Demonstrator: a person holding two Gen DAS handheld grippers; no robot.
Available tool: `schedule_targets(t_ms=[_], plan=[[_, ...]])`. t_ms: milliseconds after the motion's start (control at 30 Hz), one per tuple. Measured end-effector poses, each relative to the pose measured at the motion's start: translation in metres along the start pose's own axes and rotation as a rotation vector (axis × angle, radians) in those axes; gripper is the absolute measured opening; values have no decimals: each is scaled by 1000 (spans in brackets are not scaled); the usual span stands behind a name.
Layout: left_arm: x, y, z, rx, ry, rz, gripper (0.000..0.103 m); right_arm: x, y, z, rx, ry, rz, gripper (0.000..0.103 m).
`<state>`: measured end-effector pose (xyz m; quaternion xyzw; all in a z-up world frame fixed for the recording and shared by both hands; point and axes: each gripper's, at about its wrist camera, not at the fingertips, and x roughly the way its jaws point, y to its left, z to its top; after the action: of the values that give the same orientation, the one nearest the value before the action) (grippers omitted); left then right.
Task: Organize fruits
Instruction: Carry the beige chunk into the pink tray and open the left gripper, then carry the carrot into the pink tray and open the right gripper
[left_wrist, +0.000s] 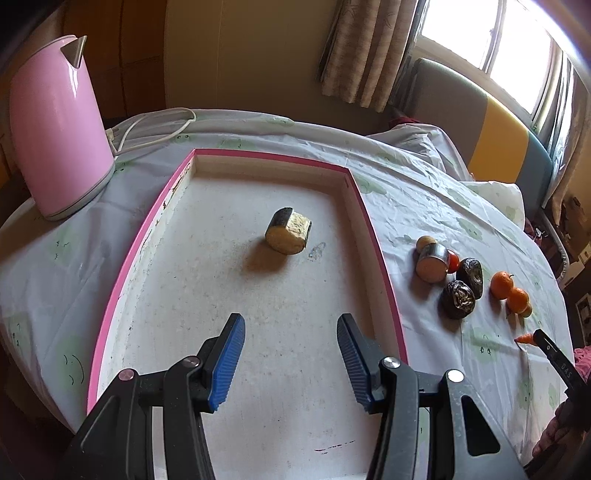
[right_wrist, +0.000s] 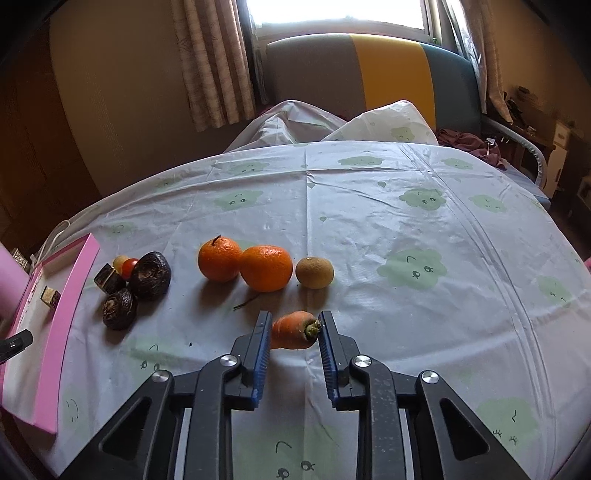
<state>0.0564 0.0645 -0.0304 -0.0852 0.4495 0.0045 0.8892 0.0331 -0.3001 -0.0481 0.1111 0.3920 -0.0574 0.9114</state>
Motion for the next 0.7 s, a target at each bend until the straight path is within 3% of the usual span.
schedule_targets(t_ms=[300, 567, 700], plan=[[-12, 6, -6, 1, -25, 1, 53, -13, 48, -2, -53, 33, 185, 24], [-24, 34, -3, -53, -56, 38, 53, -20, 166, -3, -245, 109, 496, 24], [-28, 48, -6, -82, -66, 56, 53, -15, 220, -6, -319, 154, 582, 24]])
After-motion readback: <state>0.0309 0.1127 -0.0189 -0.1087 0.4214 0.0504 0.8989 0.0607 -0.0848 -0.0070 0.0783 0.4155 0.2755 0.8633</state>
